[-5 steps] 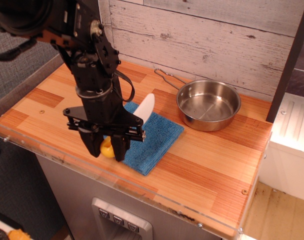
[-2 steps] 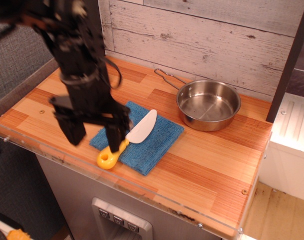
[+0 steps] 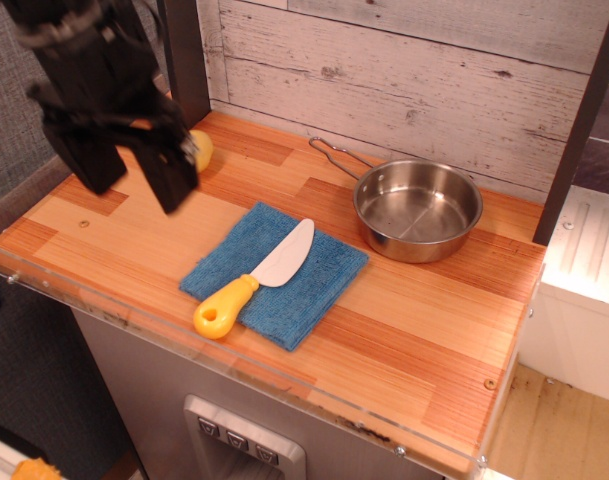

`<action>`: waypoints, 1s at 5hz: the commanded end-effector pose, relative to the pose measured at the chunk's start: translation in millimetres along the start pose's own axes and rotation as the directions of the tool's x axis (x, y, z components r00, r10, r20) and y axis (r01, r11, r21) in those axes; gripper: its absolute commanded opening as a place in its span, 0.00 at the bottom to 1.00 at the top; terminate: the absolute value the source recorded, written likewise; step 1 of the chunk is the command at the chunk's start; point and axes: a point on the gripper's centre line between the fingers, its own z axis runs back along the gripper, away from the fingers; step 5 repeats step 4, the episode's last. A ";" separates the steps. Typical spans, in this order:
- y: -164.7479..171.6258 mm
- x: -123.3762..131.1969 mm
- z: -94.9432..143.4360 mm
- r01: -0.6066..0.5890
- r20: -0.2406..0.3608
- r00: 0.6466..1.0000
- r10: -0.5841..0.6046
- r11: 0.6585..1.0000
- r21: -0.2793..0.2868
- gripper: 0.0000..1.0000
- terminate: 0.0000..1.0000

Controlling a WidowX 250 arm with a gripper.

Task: Place the knife on top of the blue towel

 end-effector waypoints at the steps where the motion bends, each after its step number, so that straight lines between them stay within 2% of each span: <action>1: 20.2 1.7 15.1 0.034 0.011 0.999 -0.034 0.998 0.058 1.00 0.00; 2: 24.9 -0.9 13.2 0.008 0.013 1.000 -0.009 0.994 0.111 1.00 0.00; 3: 24.9 -0.9 13.2 0.008 0.013 1.000 -0.009 0.994 0.111 1.00 0.00; 4: 24.9 -0.9 13.2 0.008 0.013 1.000 -0.009 0.994 0.111 1.00 1.00; 5: 24.9 -0.9 13.2 0.008 0.013 1.000 -0.009 0.994 0.111 1.00 1.00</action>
